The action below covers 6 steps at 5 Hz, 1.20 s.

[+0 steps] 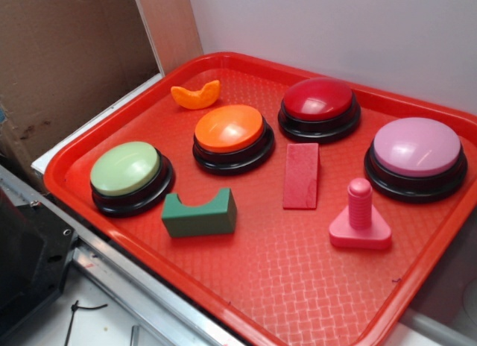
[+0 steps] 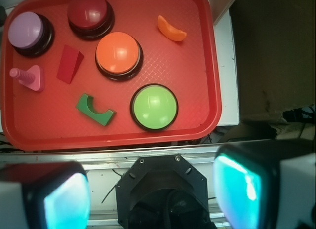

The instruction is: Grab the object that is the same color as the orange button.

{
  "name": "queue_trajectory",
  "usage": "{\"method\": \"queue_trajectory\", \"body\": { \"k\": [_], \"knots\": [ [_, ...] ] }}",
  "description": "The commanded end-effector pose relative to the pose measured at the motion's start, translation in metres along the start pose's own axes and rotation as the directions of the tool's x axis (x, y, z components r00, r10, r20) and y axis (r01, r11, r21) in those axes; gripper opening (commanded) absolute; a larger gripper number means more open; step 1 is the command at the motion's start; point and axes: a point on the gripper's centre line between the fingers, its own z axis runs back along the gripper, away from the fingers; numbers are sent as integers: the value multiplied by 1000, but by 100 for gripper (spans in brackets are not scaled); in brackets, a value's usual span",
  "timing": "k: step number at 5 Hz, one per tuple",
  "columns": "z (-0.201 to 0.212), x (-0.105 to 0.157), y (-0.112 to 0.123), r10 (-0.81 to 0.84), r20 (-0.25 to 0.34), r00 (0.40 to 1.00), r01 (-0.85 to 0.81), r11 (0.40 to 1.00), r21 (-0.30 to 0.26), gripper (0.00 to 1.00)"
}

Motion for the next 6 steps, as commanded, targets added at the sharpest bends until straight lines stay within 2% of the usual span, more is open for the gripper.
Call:
{"method": "queue_trajectory", "body": {
  "k": [1,2,3,4,5,6],
  "knots": [
    [0,0,0,0,0,1000,0,1000,0,100],
    [-3,37,10,70,22,997,-71,997,38,100],
    [-19,83,24,152,20,988,-153,985,85,100],
    [-50,133,39,-97,-80,992,105,989,103,100],
    [-97,171,55,-336,-172,926,347,937,39,100],
    [-135,183,55,-550,-230,803,572,820,34,100]
  ]
}}
